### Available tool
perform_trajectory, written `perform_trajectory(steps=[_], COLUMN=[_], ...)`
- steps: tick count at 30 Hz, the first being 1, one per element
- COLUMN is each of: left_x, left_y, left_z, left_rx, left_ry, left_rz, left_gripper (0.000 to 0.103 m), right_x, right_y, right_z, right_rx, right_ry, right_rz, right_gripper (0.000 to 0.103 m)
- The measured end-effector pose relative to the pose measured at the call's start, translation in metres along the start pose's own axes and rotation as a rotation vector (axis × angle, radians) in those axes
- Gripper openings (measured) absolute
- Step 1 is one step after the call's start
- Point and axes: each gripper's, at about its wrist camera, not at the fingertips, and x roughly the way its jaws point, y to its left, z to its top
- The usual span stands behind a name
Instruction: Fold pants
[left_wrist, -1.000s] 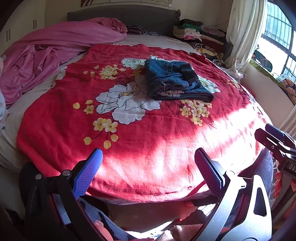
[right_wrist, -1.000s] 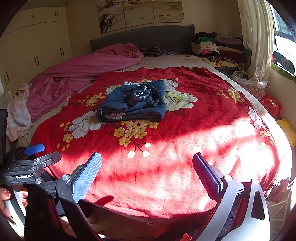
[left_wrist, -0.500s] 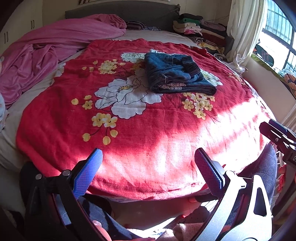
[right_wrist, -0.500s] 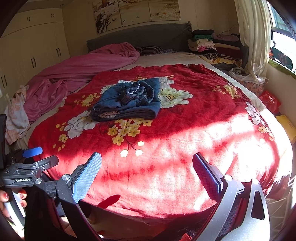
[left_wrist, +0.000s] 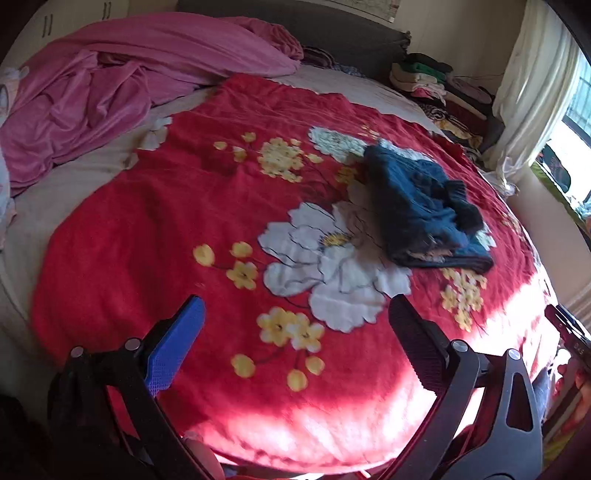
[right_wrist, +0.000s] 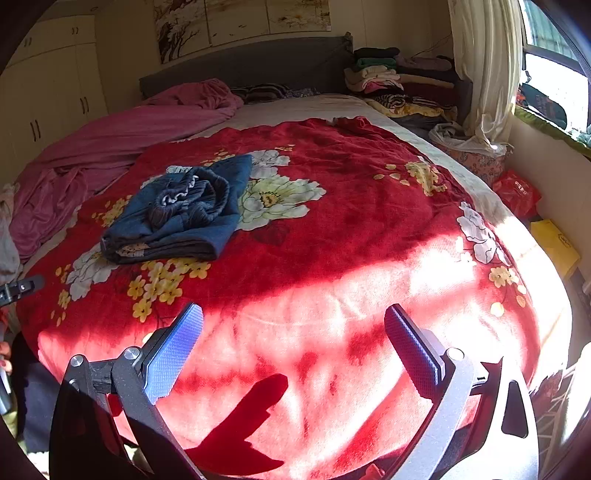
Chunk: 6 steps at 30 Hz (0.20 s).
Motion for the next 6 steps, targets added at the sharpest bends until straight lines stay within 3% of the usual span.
perform_trajectory(steps=[3,6], left_x=[0.042,0.084], left_y=[0.060,0.112], left_z=[0.058,0.106], left_rx=[-0.078,-0.153], left_ry=[0.010,0.033], left_rz=[0.177,0.274], left_gripper=[0.093,0.093], right_x=[0.039,0.084], right_y=[-0.052,-0.110], right_z=[0.039,0.079], right_rx=[0.044,0.129], right_ry=[0.029,0.062], right_rz=[-0.105,-0.217], right_gripper=[0.098,0.098])
